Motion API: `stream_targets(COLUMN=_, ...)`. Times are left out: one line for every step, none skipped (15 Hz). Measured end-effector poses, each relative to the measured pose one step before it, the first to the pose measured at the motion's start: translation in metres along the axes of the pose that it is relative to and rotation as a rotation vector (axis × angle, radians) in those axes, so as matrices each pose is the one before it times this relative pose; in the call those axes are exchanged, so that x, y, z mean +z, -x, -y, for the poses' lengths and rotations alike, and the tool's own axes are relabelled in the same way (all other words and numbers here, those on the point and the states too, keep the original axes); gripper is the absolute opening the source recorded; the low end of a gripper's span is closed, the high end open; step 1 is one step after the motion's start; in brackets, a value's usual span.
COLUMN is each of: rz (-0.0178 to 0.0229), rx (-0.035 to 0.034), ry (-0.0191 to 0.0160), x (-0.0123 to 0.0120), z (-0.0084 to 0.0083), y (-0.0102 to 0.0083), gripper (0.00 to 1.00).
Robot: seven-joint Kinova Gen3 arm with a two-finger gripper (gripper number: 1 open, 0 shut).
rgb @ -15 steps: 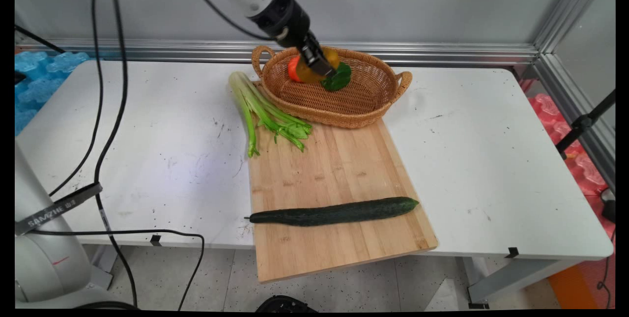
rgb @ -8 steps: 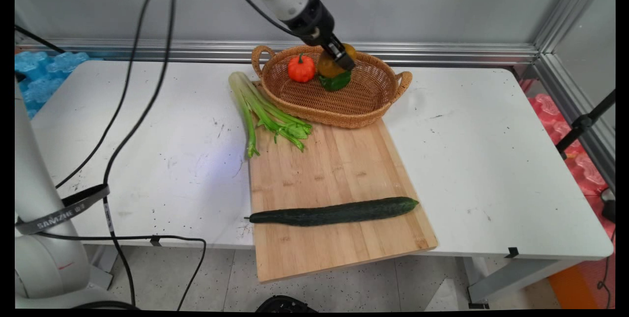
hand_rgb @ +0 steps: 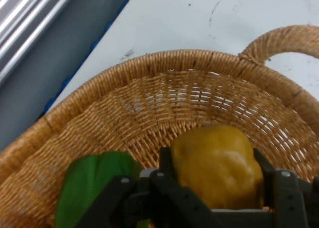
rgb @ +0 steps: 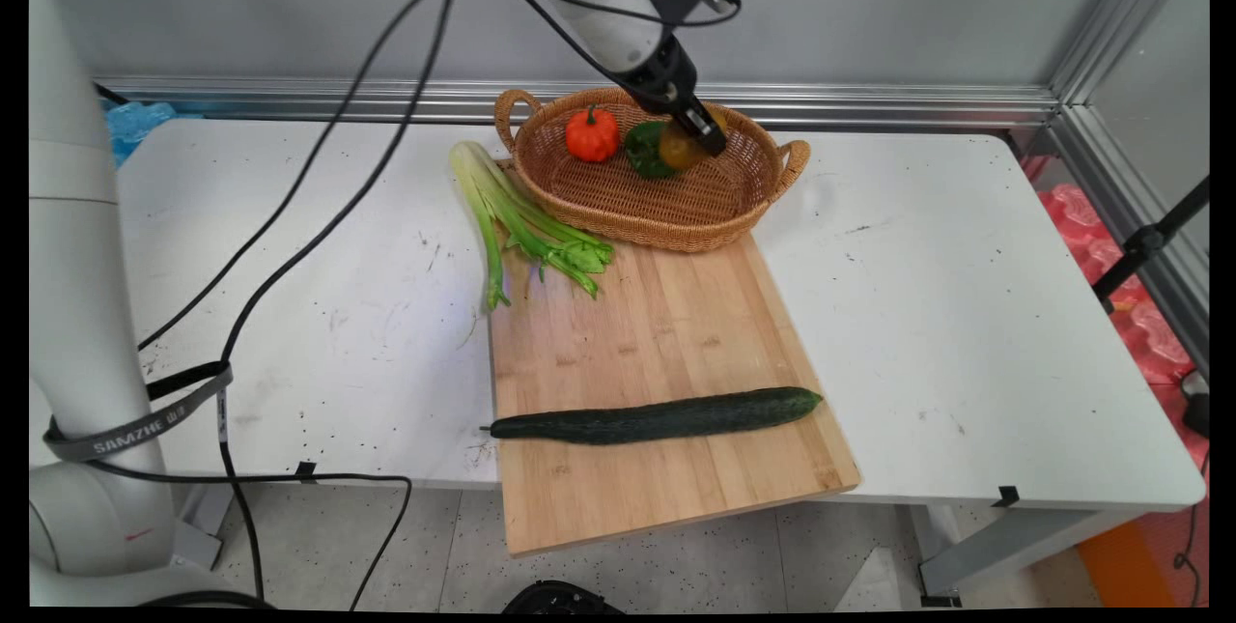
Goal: Place the picked object in the vegetable basket
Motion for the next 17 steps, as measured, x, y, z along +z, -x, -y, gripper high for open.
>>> stream_targets(rz=0.00537, rx=-0.00568, ry=0.00163, x=0.00895, z=0.00014, y=-0.00211, gripper=0.00)
stream_targets(rz=0.00307, rx=-0.00405, ry=0.00139, x=0.00536, z=0.00031, y=-0.00120, gripper=0.00)
stream_targets(rz=0.00606, rx=-0.00581, ry=0.00461, x=0.00994, z=0.00014, y=-0.00183, gripper=0.00)
stream_targets(rz=0.00441, rx=-0.00395, ry=0.00441, x=0.00788, z=-0.00005, y=-0.00170, gripper=0.00)
stream_targets(rz=0.00514, rx=-0.00392, ry=0.00466, x=0.00872, z=0.00009, y=-0.00185, gripper=0.00)
stream_targets(rz=0.00479, rx=-0.00194, ry=0.00450, x=0.00826, z=0.00009, y=-0.00190, gripper=0.00)
stream_targets(rz=0.00407, rx=-0.00173, ry=0.00304, x=0.00626, z=0.00032, y=-0.00118, gripper=0.00)
stream_targets(rz=0.00478, rx=-0.00179, ry=0.00354, x=0.00704, z=0.00033, y=-0.00136, gripper=0.00)
stream_targets(rz=0.00333, rx=-0.00200, ry=0.00287, x=0.00519, z=0.00033, y=-0.00097, gripper=0.00)
stream_targets(rz=0.00244, rx=-0.00171, ry=0.00191, x=0.00331, z=0.00014, y=-0.00059, gripper=0.00)
stream_targets(rz=0.00394, rx=-0.00248, ry=0.00315, x=0.00536, z=0.00013, y=-0.00109, gripper=0.00)
stream_targets(rz=0.00236, rx=-0.00181, ry=0.00276, x=0.00369, z=0.00028, y=-0.00060, gripper=0.00)
stream_targets(rz=0.00137, rx=-0.00050, ry=0.00288, x=0.00341, z=0.00027, y=-0.00083, gripper=0.00)
stream_targets(rz=0.00008, rx=0.00050, ry=0.00233, x=0.00244, z=0.00017, y=-0.00098, gripper=1.00)
stream_targets(rz=-0.00200, rx=0.00093, ry=0.00167, x=0.00158, z=0.00075, y=-0.00096, gripper=1.00)
stream_targets(rz=-0.00259, rx=0.00257, ry=0.00097, x=0.00103, z=0.00062, y=-0.00110, gripper=1.00)
stream_targets(rz=-0.00347, rx=0.00299, ry=0.00033, x=-0.00056, z=0.00095, y=-0.00073, gripper=1.00)
